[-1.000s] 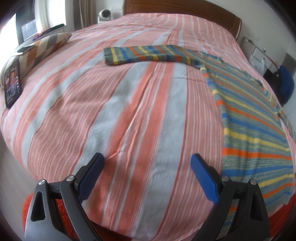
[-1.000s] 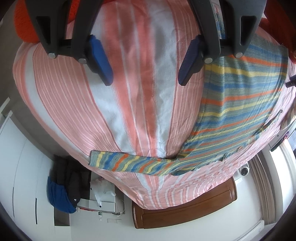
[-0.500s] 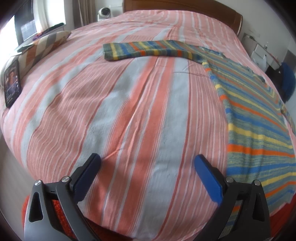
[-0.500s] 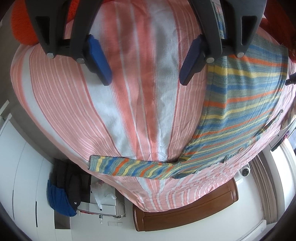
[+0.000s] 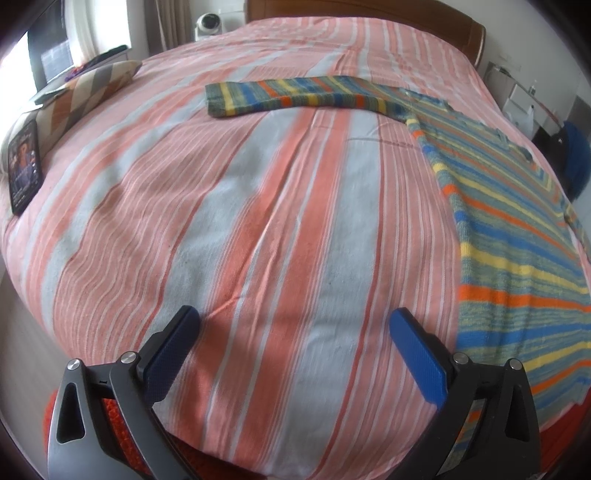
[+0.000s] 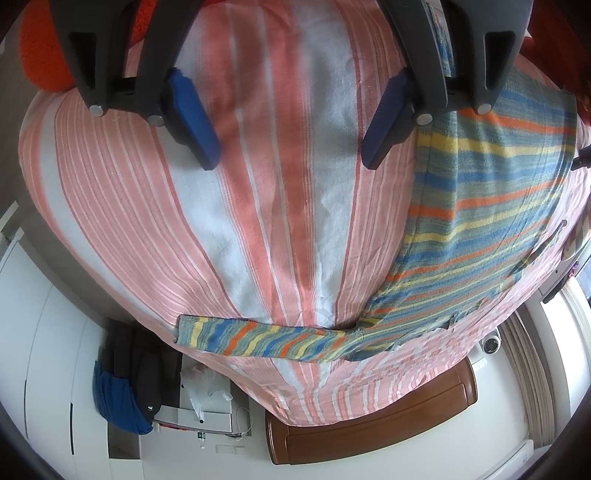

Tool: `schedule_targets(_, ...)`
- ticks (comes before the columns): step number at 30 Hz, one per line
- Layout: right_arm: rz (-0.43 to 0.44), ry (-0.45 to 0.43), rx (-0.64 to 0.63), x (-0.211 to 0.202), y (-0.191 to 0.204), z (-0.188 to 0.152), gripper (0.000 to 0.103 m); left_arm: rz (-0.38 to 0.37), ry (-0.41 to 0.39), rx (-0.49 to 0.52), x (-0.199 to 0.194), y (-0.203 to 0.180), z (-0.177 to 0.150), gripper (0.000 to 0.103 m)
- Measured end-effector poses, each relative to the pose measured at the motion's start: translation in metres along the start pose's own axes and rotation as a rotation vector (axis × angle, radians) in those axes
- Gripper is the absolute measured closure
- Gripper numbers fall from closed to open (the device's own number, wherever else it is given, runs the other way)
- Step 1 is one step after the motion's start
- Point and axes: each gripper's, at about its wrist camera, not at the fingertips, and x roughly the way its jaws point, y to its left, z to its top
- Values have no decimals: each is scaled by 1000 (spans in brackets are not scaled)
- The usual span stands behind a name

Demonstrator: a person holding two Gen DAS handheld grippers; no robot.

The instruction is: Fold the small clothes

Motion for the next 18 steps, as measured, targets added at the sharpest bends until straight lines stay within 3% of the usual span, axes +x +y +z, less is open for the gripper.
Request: schedule_targets(18, 2, 2, 2, 2, 0, 0, 23, -1, 1, -1, 0, 0, 0, 1)
